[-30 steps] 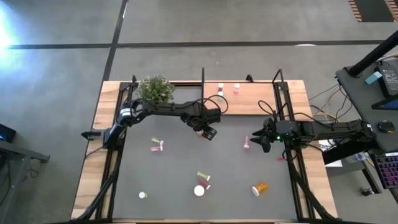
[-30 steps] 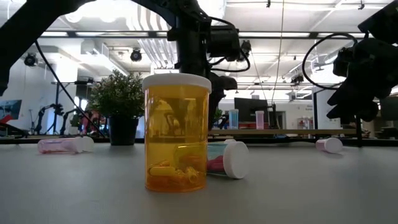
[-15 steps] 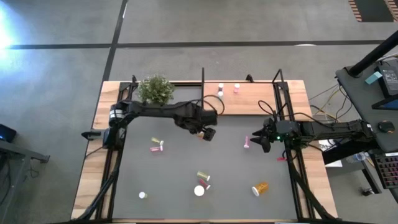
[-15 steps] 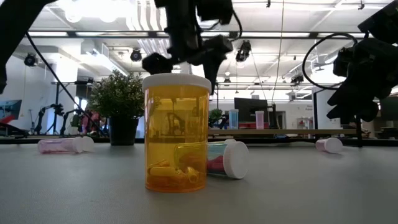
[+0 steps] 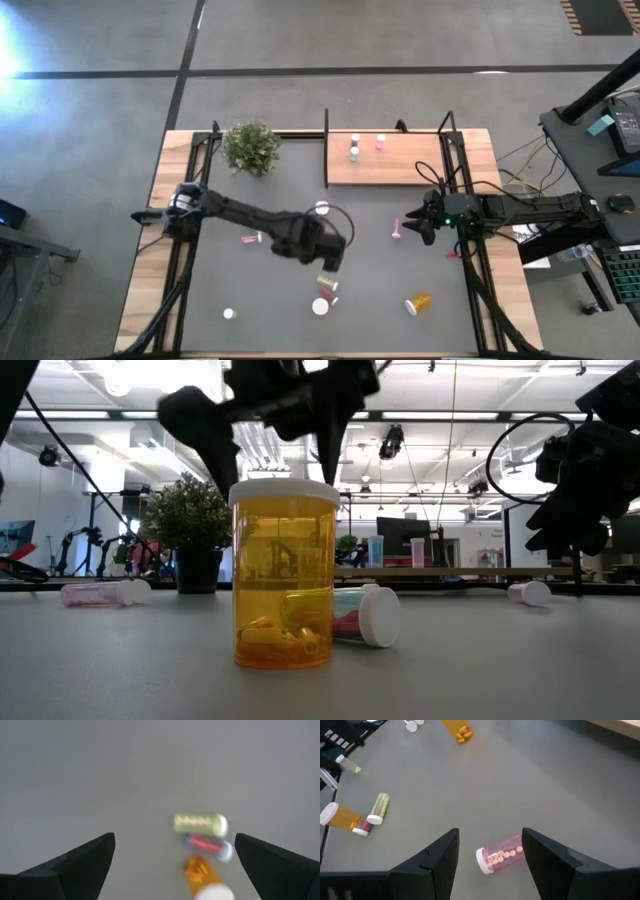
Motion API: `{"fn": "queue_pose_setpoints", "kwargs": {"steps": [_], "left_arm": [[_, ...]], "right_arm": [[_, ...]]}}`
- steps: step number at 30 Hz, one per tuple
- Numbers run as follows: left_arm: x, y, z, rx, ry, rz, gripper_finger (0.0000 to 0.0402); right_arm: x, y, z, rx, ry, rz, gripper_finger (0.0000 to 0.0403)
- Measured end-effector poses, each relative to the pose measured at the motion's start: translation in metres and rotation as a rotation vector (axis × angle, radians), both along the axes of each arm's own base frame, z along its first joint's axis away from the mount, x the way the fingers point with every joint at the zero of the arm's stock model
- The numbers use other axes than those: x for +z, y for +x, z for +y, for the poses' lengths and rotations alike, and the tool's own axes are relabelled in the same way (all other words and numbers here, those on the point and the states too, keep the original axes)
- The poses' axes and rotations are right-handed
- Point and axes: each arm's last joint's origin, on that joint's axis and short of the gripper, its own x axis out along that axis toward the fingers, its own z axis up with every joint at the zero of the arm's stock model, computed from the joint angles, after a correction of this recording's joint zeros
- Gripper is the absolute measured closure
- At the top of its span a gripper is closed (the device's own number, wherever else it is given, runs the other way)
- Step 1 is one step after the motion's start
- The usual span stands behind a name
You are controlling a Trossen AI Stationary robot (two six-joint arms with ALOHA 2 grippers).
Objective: Pick and place medicine bottles onto shelf by color
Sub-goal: Move the bottom left orange pill bottle to the middle of the table aligned with the other orange pill bottle
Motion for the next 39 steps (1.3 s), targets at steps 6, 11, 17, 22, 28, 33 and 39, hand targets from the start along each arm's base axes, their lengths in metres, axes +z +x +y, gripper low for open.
{"fn": "queue_pose_setpoints", "kwargs": {"steps": [6, 11, 17, 22, 28, 33, 39], "left_arm": [[-0.012, 0.001, -0.039, 0.041, -0.059, -0.047, 0.0006], [-0.023, 0.000, -0.061, 0.078, -0.120, -0.062, 0.0006], [-0.032, 0.005, -0.075, 0.075, -0.217, -0.101, 0.0007], [-0.043, 0.009, -0.081, 0.060, -0.274, -0.072, 0.0007], [-0.052, 0.009, -0.083, 0.069, -0.288, -0.039, 0.0007], [-0.055, 0.009, -0.082, 0.092, -0.291, -0.026, 0.0011], [-0.056, 0.010, -0.081, 0.097, -0.288, -0.024, 0.0066]], "right_arm": [[0.000, 0.000, 0.000, 0.000, 0.000, 0.000, 0.0197], [0.000, 0.000, 0.000, 0.000, 0.000, -0.002, 0.0197], [0.000, 0.000, 0.000, 0.000, 0.000, -0.001, 0.0197], [0.000, 0.000, 0.000, 0.000, 0.000, 0.000, 0.0197], [0.000, 0.000, 0.000, 0.000, 0.000, -0.001, 0.0197], [0.000, 0.000, 0.000, 0.000, 0.000, -0.001, 0.0197], [0.000, 0.000, 0.000, -0.001, 0.000, -0.001, 0.0197]]}}
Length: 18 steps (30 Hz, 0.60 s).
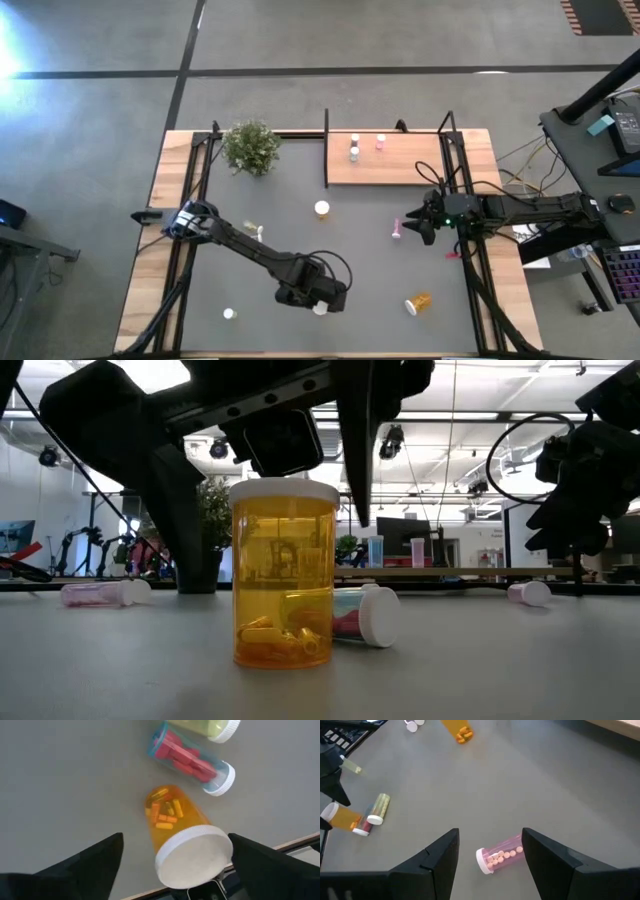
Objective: Pick and place medicine bottles onto shelf by color
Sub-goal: Move the bottom left orange pill bottle to the middle of the table aligned with the other orange pill bottle
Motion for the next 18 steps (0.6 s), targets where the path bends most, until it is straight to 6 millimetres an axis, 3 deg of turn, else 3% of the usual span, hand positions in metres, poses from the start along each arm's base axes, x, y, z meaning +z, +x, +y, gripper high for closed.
{"fn": "queue_pose_setpoints", "kwargs": {"steps": [11, 18], "left_arm": [[0.000, 0.003, 0.006, 0.011, 0.004, -0.003, 0.0217], [0.003, 0.005, 0.015, 0.026, 0.013, 0.012, 0.0218]], "right_arm": [[0.000, 0.000, 0.000, 0.000, 0.000, 0.000, 0.0197], [0.000, 0.000, 0.000, 0.000, 0.000, 0.000, 0.0197]]}}
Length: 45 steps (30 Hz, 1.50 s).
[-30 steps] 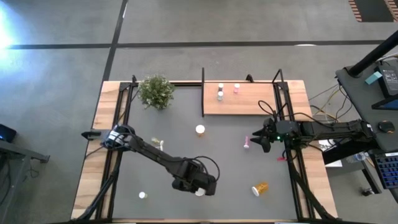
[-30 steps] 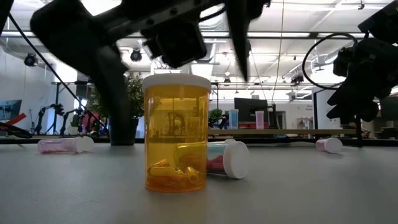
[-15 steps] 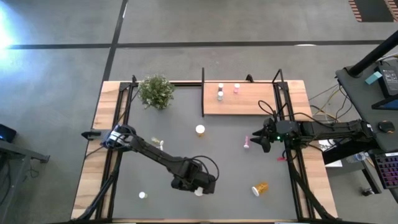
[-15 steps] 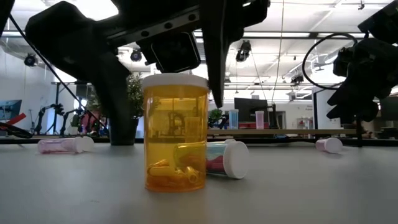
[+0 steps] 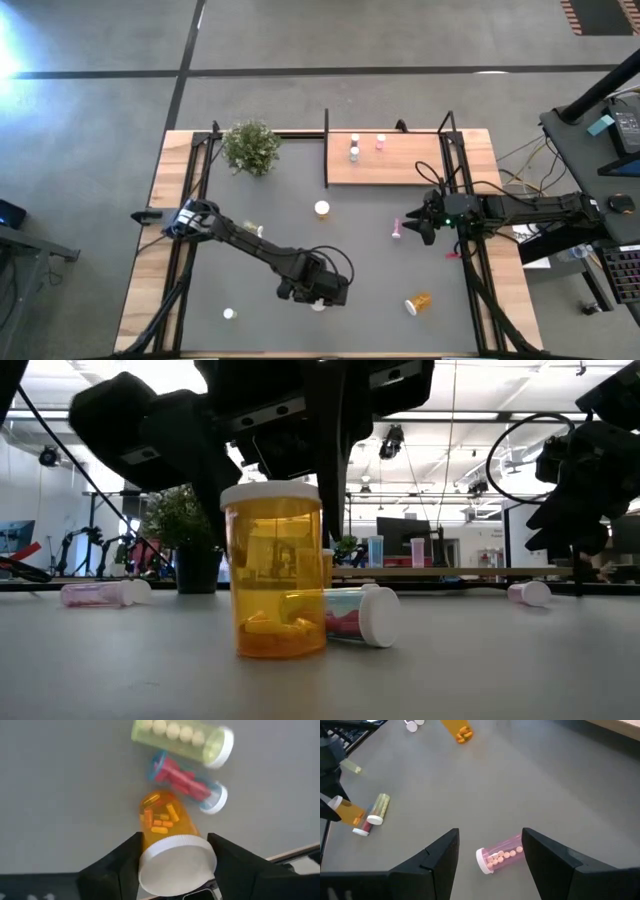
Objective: Pick and place medicine bottles onto shelf by color
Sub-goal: Move the bottom left orange pill bottle to the middle of the table aligned with the other orange pill bottle
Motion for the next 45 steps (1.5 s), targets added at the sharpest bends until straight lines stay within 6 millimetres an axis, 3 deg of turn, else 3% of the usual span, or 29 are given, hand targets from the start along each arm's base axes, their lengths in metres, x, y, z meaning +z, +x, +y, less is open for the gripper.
{"fn": "queue_pose_setpoints", "kwargs": {"steps": [7, 11, 16, 29, 39, 45], "left_arm": [[0.023, 0.007, 0.026, -0.020, 0.031, 0.033, 0.0203], [0.044, 0.012, 0.048, -0.051, 0.072, 0.036, 0.0201], [0.052, 0.019, 0.081, -0.073, 0.143, -0.002, 0.0200], [0.033, 0.021, 0.155, -0.060, 0.207, 0.056, 0.0199], [0.021, 0.020, 0.180, -0.034, 0.242, 0.092, 0.0198], [0.008, 0.024, 0.183, -0.029, 0.245, 0.106, 0.0198]], "right_arm": [[0.000, 0.000, 0.000, 0.000, 0.000, 0.000, 0.0197], [0.000, 0.000, 0.000, 0.000, 0.000, 0.000, 0.0197], [0.000, 0.000, 0.000, 0.000, 0.000, 0.000, 0.0197], [0.000, 0.000, 0.000, 0.000, 0.000, 0.000, 0.0197], [0.000, 0.000, 0.000, 0.000, 0.000, 0.000, 0.0197], [0.000, 0.000, 0.000, 0.000, 0.000, 0.000, 0.0197]]}}
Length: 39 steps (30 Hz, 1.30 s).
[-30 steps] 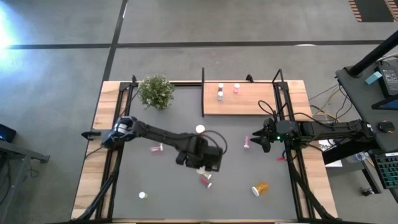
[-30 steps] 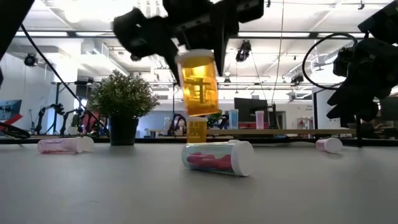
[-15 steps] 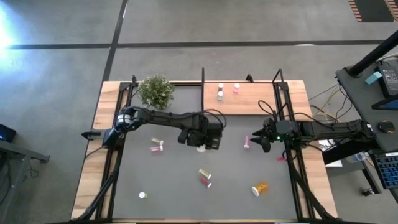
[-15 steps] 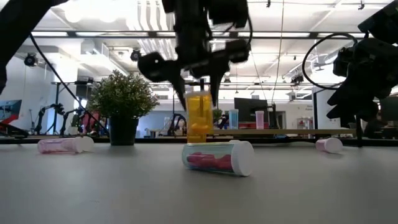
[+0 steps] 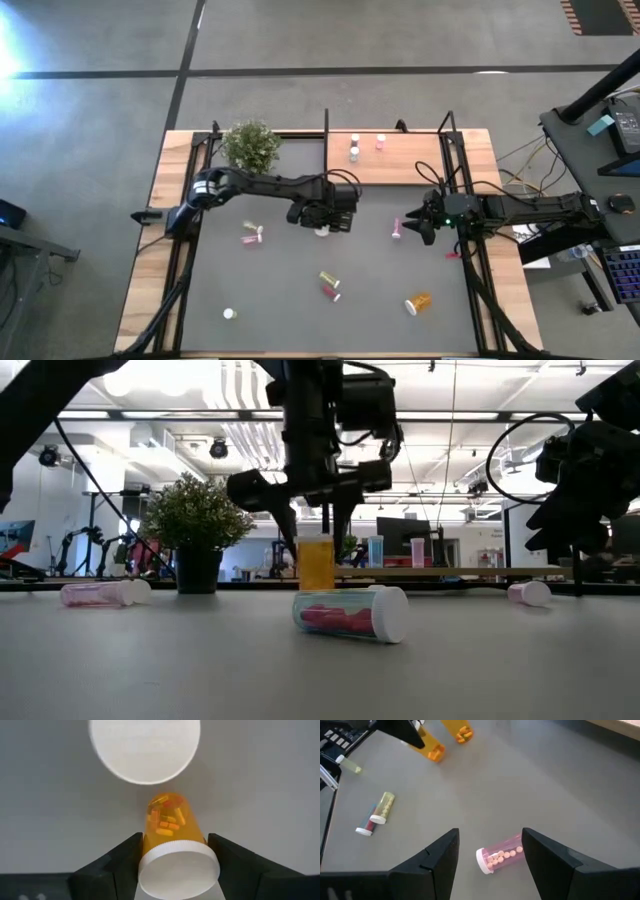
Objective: Pick and place medicine bottles onto shelf by color
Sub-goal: Move the bottom left orange pill bottle to the middle of the table aligned with the other orange pill bottle, then move the bottom left yellow pill bottle to the middle of the table
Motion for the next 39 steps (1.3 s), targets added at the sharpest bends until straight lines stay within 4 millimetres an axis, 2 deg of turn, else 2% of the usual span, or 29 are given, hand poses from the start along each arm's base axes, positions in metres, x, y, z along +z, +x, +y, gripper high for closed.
{"fn": "queue_pose_setpoints", "kwargs": {"steps": [11, 21, 25, 33, 39], "left_arm": [[-0.002, 0.002, 0.011, 0.004, 0.024, -0.012, 0.0198], [-0.002, 0.002, 0.011, 0.003, 0.027, -0.014, 0.0195], [-0.002, 0.002, 0.011, 0.004, 0.028, -0.015, 0.0166], [0.002, 0.002, 0.011, 0.002, 0.032, -0.029, 0.0068], [0.040, -0.010, 0.004, -0.056, 0.013, -0.071, 0.0034]], "right_arm": [[0.000, 0.000, 0.000, 0.000, 0.000, 0.000, 0.0197], [0.000, 0.000, 0.000, 0.000, 0.000, 0.000, 0.0197], [0.000, 0.000, 0.000, 0.000, 0.000, 0.000, 0.0197], [0.000, 0.000, 0.000, 0.000, 0.000, 0.000, 0.0197], [0.000, 0.000, 0.000, 0.001, 0.000, -0.001, 0.0197]]}}
